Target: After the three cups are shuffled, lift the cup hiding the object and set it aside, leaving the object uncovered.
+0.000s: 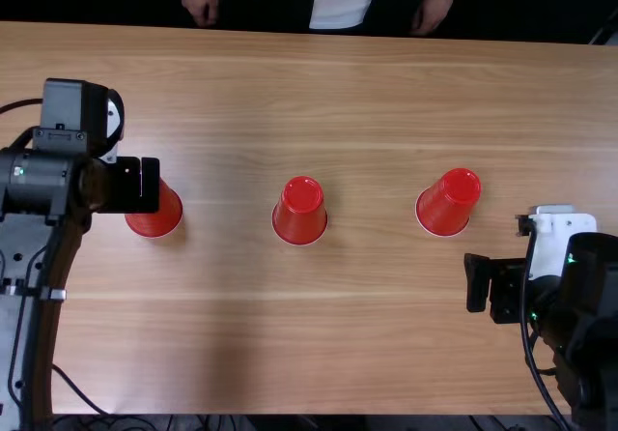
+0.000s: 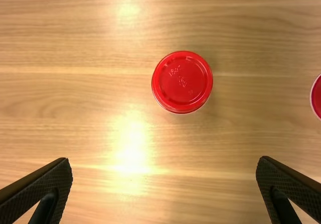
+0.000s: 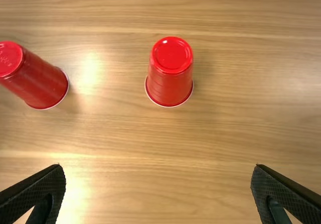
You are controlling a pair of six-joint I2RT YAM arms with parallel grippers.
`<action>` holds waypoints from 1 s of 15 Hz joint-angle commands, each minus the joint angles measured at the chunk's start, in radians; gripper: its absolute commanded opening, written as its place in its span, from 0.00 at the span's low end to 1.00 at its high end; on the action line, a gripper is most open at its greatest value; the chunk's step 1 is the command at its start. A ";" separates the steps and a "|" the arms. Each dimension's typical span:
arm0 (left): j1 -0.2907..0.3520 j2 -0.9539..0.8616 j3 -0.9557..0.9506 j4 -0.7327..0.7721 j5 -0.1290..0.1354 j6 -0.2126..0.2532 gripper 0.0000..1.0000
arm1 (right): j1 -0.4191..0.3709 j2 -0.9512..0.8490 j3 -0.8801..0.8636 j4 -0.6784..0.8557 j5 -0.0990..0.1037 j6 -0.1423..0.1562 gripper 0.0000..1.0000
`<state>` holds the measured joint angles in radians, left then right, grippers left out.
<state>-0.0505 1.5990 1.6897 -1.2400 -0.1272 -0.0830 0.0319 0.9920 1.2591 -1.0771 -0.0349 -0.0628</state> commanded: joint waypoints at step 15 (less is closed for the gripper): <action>0.000 0.277 0.038 0.042 0.101 -0.011 1.00 | 0.008 0.076 -0.001 0.019 -0.018 0.028 1.00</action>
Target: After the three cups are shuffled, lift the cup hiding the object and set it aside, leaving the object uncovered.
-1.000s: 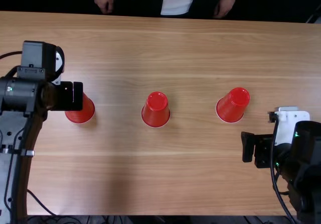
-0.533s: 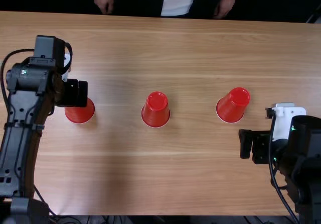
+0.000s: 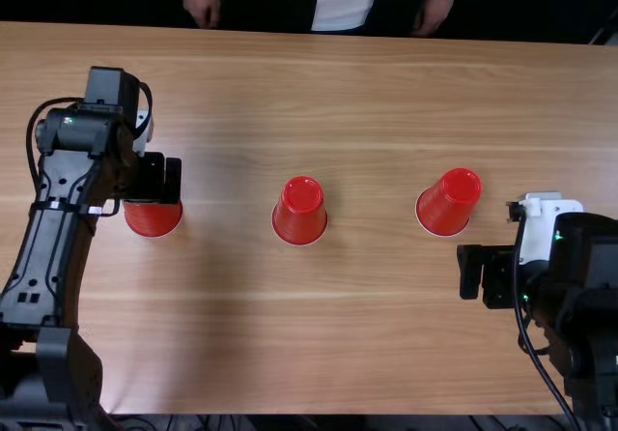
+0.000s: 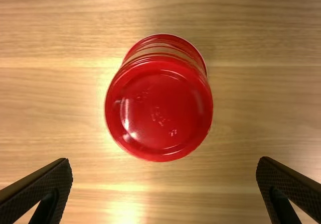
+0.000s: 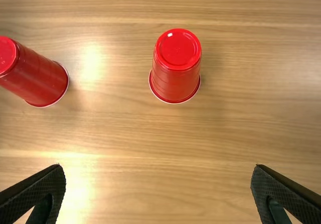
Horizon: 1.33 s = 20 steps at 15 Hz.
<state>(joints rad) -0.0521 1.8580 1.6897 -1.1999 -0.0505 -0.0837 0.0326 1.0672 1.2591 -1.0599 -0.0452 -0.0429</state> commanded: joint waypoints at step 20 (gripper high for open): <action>0.024 0.159 0.039 0.083 0.008 -0.023 0.64 | 0.006 -0.003 -0.001 0.000 -0.008 0.006 1.00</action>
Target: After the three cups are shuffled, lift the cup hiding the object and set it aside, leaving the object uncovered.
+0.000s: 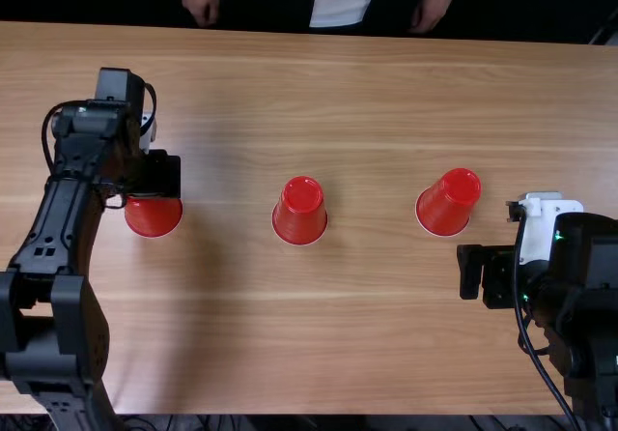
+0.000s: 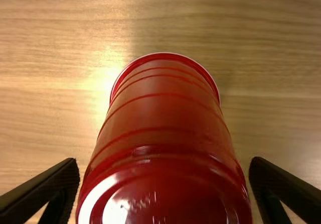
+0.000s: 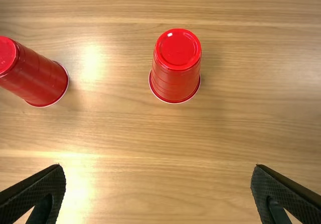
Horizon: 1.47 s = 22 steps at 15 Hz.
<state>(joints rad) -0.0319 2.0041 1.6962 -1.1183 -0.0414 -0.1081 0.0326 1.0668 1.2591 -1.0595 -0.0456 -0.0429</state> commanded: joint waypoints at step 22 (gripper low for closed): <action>0.240 -0.289 0.088 -0.095 -0.001 -0.072 0.00 | 0.016 -0.014 0.000 0.002 -0.008 0.008 1.00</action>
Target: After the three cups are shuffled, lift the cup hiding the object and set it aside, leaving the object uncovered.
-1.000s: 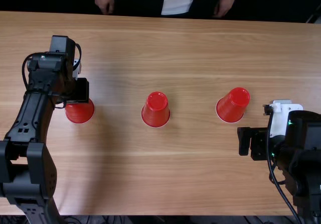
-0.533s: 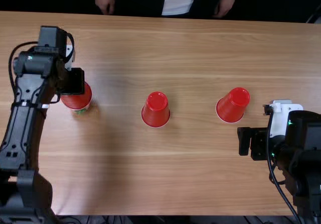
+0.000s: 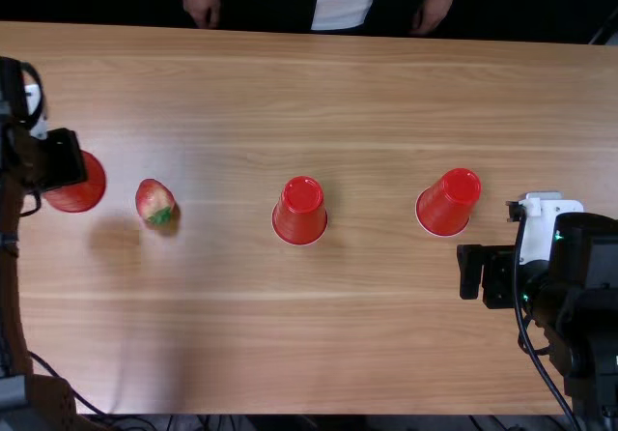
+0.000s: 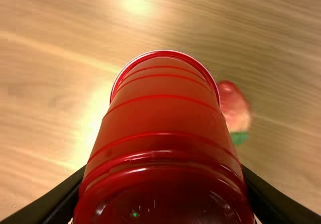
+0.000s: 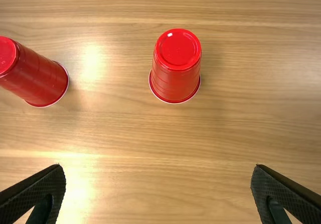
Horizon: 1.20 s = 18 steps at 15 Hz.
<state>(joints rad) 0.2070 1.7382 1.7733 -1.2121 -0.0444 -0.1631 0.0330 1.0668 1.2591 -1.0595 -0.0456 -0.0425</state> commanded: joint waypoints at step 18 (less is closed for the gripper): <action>0.061 0.035 -0.308 0.010 -0.070 -0.012 0.80 | 0.028 -0.013 0.014 0.002 -0.008 0.004 1.00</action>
<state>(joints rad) 0.2573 1.7607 1.4757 -1.2015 -0.1192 -0.1623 0.0479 1.0668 1.2591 -1.0584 -0.0460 -0.0429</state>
